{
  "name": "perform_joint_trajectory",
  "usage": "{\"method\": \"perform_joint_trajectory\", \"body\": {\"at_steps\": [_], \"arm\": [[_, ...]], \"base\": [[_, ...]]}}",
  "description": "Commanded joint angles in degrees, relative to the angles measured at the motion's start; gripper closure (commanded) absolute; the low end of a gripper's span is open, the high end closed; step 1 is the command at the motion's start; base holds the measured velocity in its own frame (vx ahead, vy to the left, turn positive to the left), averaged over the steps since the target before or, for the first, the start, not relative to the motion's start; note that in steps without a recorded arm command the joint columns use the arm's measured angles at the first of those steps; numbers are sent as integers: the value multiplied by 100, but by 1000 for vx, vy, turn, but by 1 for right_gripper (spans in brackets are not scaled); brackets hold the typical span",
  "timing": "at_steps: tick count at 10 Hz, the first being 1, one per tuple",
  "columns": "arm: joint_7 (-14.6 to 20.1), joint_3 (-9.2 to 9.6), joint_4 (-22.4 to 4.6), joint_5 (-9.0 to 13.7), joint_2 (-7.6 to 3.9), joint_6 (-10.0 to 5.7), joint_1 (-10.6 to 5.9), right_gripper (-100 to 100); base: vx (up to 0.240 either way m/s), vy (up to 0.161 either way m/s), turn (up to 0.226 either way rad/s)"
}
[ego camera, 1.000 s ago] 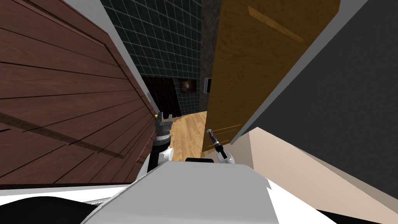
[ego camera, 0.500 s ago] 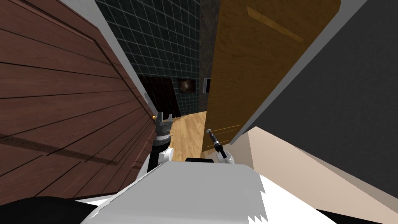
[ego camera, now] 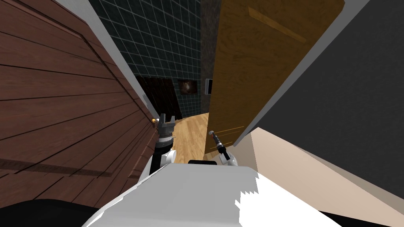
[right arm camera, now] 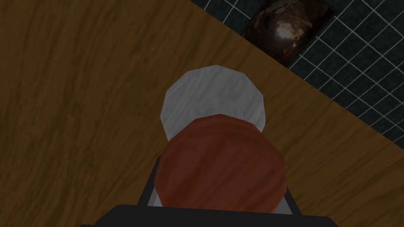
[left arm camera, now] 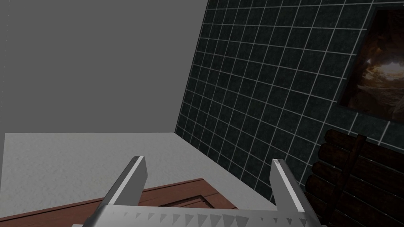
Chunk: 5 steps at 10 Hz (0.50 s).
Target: Push the door open
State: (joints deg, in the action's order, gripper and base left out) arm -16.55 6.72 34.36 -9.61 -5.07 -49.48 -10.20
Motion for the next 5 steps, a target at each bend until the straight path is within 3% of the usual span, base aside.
{"method": "perform_joint_trajectory", "body": {"at_steps": [1, 5], "arm": [[286, 33, -20, 109, -22, 2, -37, 100], [805, 134, -64, 279, -21, 0, -73, 100]], "base": [[42, 23, -63], [43, 22, -47]]}}
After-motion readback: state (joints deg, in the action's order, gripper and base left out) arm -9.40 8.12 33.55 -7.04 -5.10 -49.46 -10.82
